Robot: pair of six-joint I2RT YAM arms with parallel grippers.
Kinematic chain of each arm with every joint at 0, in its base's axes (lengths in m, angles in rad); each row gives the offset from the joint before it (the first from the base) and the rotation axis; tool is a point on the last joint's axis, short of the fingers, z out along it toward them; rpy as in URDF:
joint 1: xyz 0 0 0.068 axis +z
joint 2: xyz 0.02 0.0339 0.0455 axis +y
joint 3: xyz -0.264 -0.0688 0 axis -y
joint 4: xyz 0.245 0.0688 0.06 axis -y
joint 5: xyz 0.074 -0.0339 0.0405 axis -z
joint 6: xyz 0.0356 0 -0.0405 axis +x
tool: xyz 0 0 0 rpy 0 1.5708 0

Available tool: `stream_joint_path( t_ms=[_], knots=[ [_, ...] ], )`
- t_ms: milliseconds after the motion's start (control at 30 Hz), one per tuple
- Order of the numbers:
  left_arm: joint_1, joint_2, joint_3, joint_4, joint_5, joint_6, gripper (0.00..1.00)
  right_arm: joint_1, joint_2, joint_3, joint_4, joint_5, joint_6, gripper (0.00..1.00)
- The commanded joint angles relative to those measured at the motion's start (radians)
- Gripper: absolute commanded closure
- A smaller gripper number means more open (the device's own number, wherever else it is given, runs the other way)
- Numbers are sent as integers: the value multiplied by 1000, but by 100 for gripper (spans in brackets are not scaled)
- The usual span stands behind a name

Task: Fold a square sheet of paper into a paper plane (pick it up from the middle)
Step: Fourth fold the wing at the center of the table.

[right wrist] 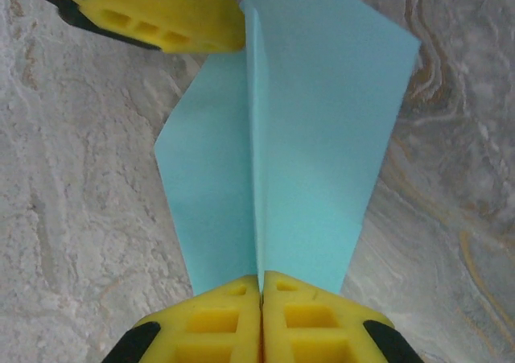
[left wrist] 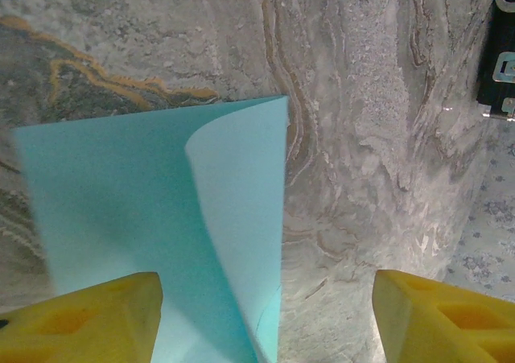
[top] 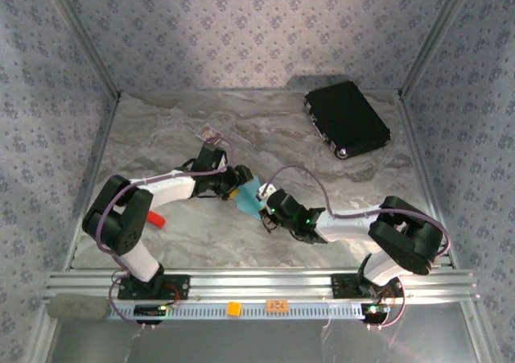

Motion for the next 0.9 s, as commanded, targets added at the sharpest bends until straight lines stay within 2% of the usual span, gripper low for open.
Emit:
stream_joint_path(
  t_ms=[0, 300, 533, 667, 867],
  knots=[
    [-8, 22, 37, -22, 24, -13, 35, 22, 3, 31, -39, 90, -54, 89],
    [-7, 25, 34, -71, 10, -19, 73, 41, 17, 28, -44, 112, -106, 85],
    [-7, 24, 45, -93, 9, -11, 92, 44, 18, 22, -34, 118, -154, 79],
    [-5, 26, 47, -93, 16, -9, 99, 50, 28, 22, -36, 116, -186, 76],
    [-2, 27, 47, -91, 23, -8, 100, 62, 43, 26, -31, 153, -230, 72]
  ],
)
